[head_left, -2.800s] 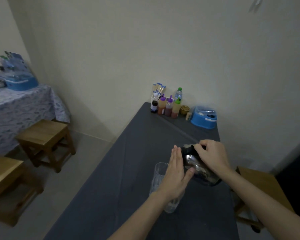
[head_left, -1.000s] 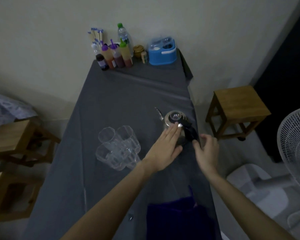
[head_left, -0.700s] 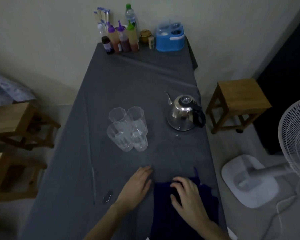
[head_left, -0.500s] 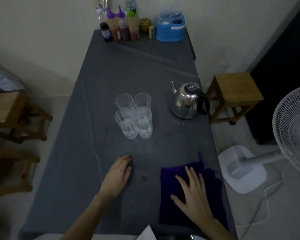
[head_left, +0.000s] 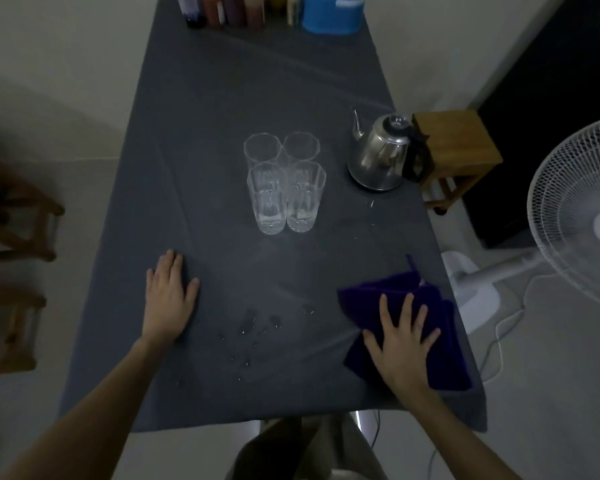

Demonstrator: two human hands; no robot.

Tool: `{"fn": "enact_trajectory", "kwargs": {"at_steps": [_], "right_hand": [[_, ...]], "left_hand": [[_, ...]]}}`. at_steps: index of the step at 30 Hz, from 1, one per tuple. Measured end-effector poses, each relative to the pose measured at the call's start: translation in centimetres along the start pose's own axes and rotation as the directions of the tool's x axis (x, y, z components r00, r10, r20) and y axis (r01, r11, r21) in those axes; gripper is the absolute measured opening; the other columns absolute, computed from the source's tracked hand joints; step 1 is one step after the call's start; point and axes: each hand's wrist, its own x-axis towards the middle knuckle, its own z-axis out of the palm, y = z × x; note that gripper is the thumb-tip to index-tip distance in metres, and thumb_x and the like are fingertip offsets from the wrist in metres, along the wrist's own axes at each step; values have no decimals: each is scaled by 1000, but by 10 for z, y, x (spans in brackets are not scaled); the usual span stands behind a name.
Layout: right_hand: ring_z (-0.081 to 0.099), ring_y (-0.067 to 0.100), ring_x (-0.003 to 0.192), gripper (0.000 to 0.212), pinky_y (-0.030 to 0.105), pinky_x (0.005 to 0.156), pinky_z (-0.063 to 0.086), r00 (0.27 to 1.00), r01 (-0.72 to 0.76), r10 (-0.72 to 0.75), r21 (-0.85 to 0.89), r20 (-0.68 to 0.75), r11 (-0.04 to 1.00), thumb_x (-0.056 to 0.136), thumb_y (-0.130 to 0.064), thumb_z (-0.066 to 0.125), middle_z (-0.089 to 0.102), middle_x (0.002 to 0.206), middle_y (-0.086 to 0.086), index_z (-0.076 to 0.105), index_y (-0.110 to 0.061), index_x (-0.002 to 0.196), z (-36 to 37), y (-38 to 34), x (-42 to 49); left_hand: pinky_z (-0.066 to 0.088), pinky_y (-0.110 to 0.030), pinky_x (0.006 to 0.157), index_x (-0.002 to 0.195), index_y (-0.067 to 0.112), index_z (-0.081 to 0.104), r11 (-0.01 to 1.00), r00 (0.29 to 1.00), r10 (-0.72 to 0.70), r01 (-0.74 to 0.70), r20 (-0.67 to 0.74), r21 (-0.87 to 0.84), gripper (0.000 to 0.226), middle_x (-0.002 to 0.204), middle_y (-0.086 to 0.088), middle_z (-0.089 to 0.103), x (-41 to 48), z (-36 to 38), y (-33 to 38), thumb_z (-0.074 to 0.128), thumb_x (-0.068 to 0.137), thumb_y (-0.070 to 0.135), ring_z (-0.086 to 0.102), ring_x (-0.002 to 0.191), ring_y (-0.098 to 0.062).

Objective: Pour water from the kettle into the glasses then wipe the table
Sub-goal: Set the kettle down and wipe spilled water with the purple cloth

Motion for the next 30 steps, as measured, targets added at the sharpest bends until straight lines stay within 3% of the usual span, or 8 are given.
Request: {"fn": "enact_trajectory", "kwargs": {"at_steps": [5, 10, 13, 15, 16, 18, 23, 30], "right_hand": [[10, 40, 147, 53, 71, 112, 5, 985, -69, 86, 113, -152, 991, 96, -25, 50, 21, 160, 13, 39, -20, 147, 5, -5, 9], [46, 30, 130, 34, 58, 118, 11, 901, -73, 309, 595, -305, 801, 98, -14, 43, 58, 131, 7, 49, -11, 132, -10, -14, 35], [63, 25, 95, 29, 42, 98, 47, 849, -4, 437, 823, -297, 567, 102, -24, 38, 66, 109, 5, 45, -19, 130, -40, -26, 67], [62, 16, 80, 28, 19, 76, 51, 829, 15, 479, 867, -289, 498, 103, -25, 36, 67, 99, 8, 45, -14, 128, -59, -34, 94], [61, 15, 77, 28, 21, 75, 53, 829, 26, 480, 877, -287, 480, 103, -27, 35, 67, 96, 9, 45, -13, 126, -66, -36, 108], [62, 20, 91, 35, 41, 89, 52, 868, 32, 422, 878, -261, 477, 102, -36, 34, 66, 108, 12, 44, -16, 130, -74, -42, 132], [26, 29, 143, 42, 45, 121, 11, 930, 17, 263, 748, -255, 664, 103, -31, 35, 46, 146, 7, 42, -14, 140, -66, -59, 168], [23, 26, 146, 47, 48, 118, 22, 966, 65, 137, 718, -219, 693, 100, -37, 41, 40, 152, 3, 43, -21, 143, -61, -79, 179]], "left_hand": [[7, -42, 121, 147, 4, 27, 998, 998, 28, -25, -53, 53, 62, 158, -14, 23, -4, 9, -1, 26, 99, 42, 17, 146, -29], [6, -40, 121, 147, 4, 28, 999, 997, 38, -35, -70, 36, 65, 157, -13, 24, -3, 10, -3, 26, 95, 43, 17, 147, -27], [5, -38, 121, 147, 6, 29, 999, 997, 23, -21, -70, 32, 66, 158, -11, 23, -2, 11, -3, 26, 94, 45, 16, 147, -25], [4, -35, 121, 146, 5, 31, 1000, 997, 16, -15, -75, 15, 68, 157, -11, 25, -2, 11, -3, 26, 93, 46, 18, 146, -25], [3, -34, 121, 145, 4, 33, 1000, 997, 15, -15, -79, 3, 68, 157, -11, 27, -1, 11, -3, 27, 92, 46, 20, 146, -26], [5, -35, 120, 143, 3, 36, 1000, 996, 15, -16, -87, -11, 68, 155, -12, 30, -1, 11, -3, 29, 91, 46, 22, 145, -27], [9, -40, 120, 141, 1, 39, 1000, 995, 9, -12, -99, -28, 68, 154, -15, 32, 1, 14, -4, 32, 89, 44, 24, 144, -28], [8, -38, 120, 140, 0, 41, 1000, 996, 15, -17, -93, -20, 67, 154, -14, 32, 2, 13, -4, 34, 89, 43, 26, 144, -28]]}}
